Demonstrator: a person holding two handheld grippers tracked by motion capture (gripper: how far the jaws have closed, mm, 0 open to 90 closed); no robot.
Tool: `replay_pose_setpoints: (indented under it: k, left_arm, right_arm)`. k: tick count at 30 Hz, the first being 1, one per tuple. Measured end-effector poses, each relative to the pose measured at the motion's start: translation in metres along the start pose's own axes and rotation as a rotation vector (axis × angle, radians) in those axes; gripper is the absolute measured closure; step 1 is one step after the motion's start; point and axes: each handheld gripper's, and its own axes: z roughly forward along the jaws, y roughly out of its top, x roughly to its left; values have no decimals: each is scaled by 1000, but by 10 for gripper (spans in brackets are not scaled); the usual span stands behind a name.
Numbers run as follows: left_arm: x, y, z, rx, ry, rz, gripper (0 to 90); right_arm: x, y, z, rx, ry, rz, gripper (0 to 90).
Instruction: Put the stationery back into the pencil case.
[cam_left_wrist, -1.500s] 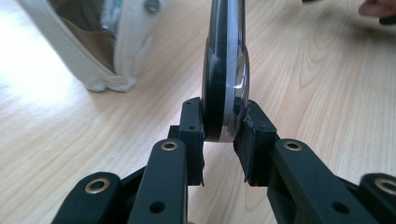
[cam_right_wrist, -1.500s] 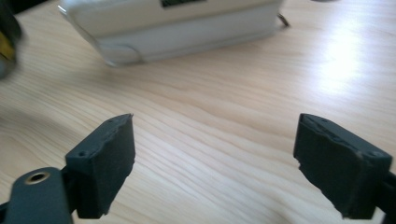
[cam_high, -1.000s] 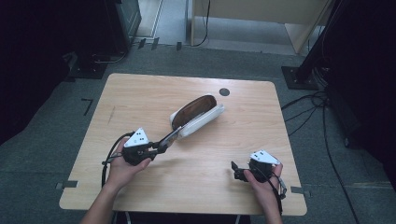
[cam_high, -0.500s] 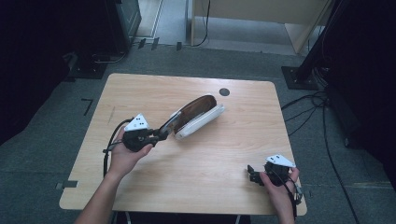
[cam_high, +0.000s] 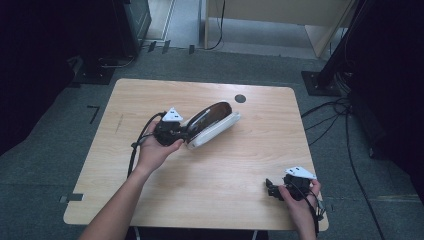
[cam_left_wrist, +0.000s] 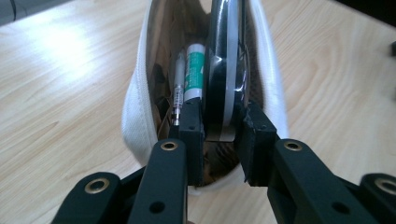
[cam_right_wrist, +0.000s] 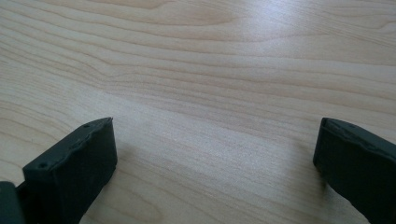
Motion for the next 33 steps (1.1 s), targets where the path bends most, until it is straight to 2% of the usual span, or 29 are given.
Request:
replay_pose_setpoints:
  k: [4, 7, 10, 14, 17, 20, 24, 28, 33]
  left_arm:
    - [-2, 2, 19, 41, 6, -20, 744]
    - [-4, 1, 31, 84, 34, -29, 744]
    - [-5, 0, 37, 112, 61, -28, 743]
    - [-5, 2, 41, 145, 72, -36, 741]
    - [-6, 6, 43, 178, 90, -26, 738]
    - [-6, 9, 46, 205, 90, -25, 726]
    - [-4, 10, 48, 220, 80, -28, 732]
    - [-3, 10, 47, 214, 78, -34, 730]
    - [-4, 10, 45, 195, 79, -36, 661]
  right_arm:
    - [0, 0, 0, 0, 2, 0, 0]
    - [1, 0, 0, 0, 4, -6, 0]
    - [1, 0, 0, 0, 6, -5, 0]
    - [1, 0, 0, 0, 8, -7, 0]
    - [1, 0, 0, 1, 8, -8, 0]
    - [1, 0, 0, 1, 8, -9, 0]
    - [1, 0, 0, 0, 6, -7, 0]
    - [1, 0, 0, 0, 6, -8, 0]
    - [1, 0, 0, 1, 7, -8, 0]
